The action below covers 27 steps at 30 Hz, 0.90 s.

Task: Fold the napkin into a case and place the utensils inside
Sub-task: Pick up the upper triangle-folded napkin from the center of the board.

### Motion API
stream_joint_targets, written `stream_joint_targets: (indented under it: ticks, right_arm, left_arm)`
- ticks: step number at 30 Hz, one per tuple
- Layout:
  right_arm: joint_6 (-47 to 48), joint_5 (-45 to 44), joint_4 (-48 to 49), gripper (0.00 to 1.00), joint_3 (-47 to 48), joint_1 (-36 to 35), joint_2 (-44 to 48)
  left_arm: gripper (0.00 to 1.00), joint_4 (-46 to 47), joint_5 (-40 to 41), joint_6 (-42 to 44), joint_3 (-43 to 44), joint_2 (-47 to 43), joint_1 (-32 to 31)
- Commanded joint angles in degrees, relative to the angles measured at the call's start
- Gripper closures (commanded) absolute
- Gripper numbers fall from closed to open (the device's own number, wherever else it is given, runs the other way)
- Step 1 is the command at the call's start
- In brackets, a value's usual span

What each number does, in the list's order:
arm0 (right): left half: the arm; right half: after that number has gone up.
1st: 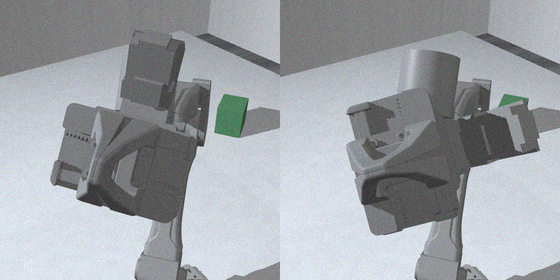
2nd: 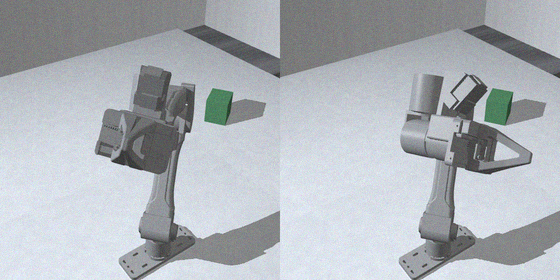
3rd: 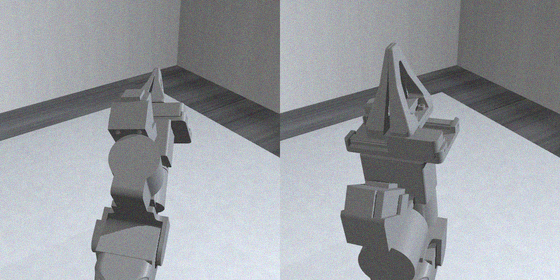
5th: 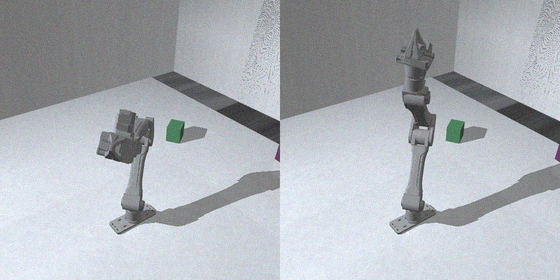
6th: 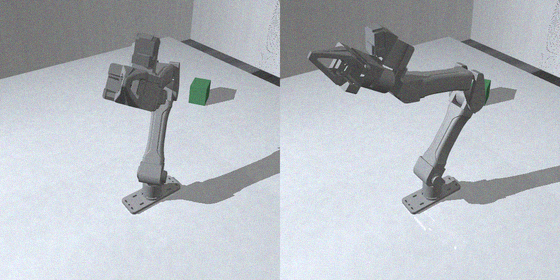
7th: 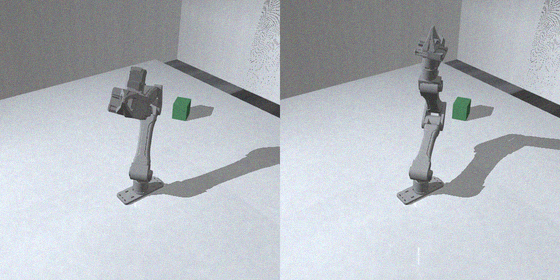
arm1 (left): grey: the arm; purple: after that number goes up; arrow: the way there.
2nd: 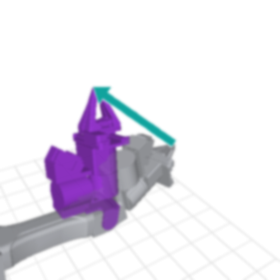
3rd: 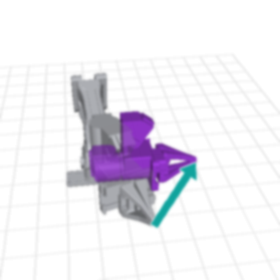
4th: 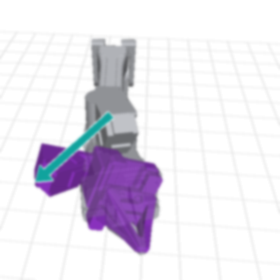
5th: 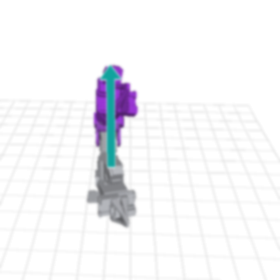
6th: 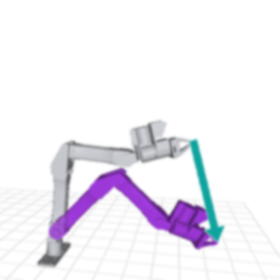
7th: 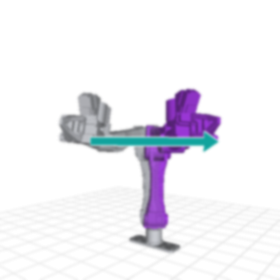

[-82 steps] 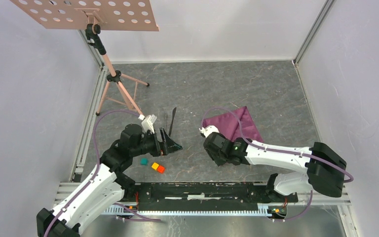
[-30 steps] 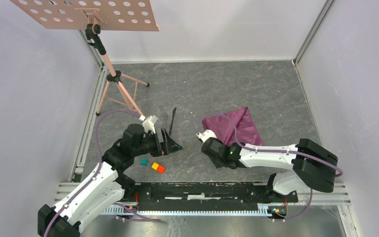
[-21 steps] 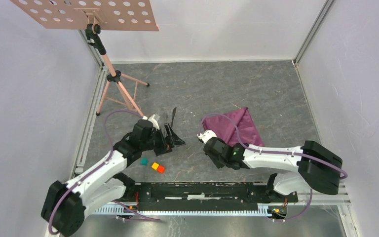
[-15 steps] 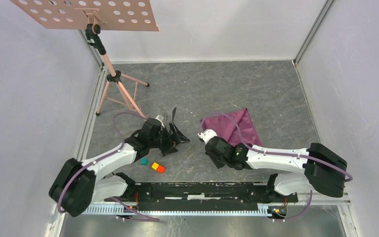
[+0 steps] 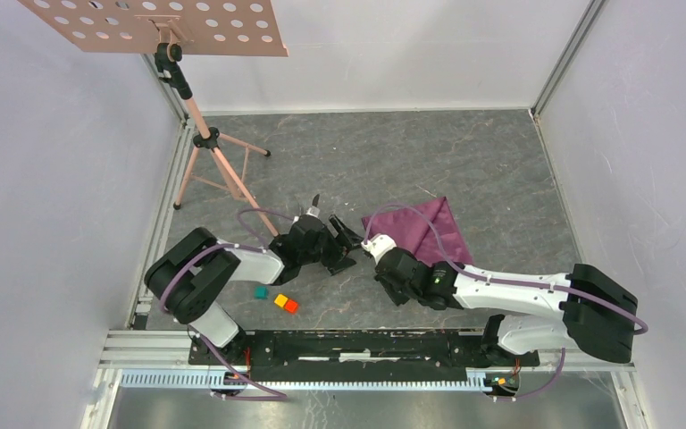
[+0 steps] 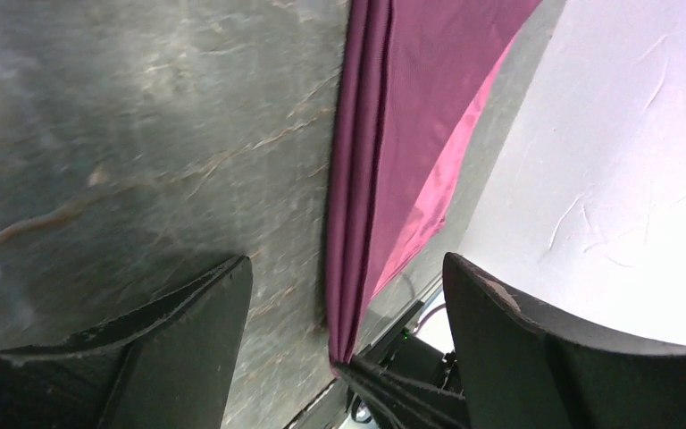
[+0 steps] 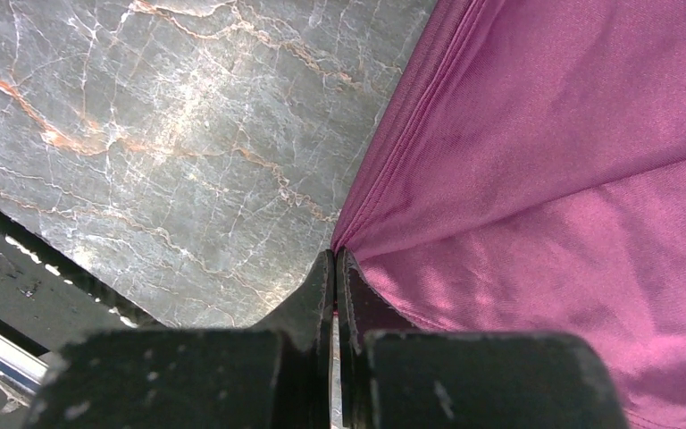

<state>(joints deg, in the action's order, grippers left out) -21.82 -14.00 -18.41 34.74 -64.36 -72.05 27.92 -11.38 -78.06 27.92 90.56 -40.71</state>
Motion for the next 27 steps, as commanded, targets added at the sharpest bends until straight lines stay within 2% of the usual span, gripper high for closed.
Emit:
stream_joint_targets:
  ticks: [1,6,10,14,24,27]
  right_arm:
    - [0.80,0.12,1.91,1.00,-0.28,0.16,1.72]
    - [0.73,-0.57,2.07,1.00,-0.11,0.33,3.70]
    - [0.80,-0.67,2.13,1.00,-0.46,0.74,5.08]
    - [0.97,-0.43,2.26,1.00,-0.97,1.07,6.03]
    - [1.54,0.59,2.93,1.00,-2.04,1.61,6.70]
    - [1.76,0.91,2.94,1.00,-2.13,1.63,7.00]
  left_arm:
    - [0.14,6.87,5.51,-3.42,3.02,4.26,-1.24]
    - [0.20,6.01,8.52,-3.61,6.23,9.27,-2.33]
    - [0.24,4.30,13.48,-2.81,6.43,9.80,-3.05]
    - [0.26,3.75,15.19,-2.86,6.91,10.61,-3.15]
    - [0.38,4.31,15.01,-1.90,10.91,15.89,-2.70]
    - [0.46,3.80,15.07,-1.50,11.53,16.12,-2.40]
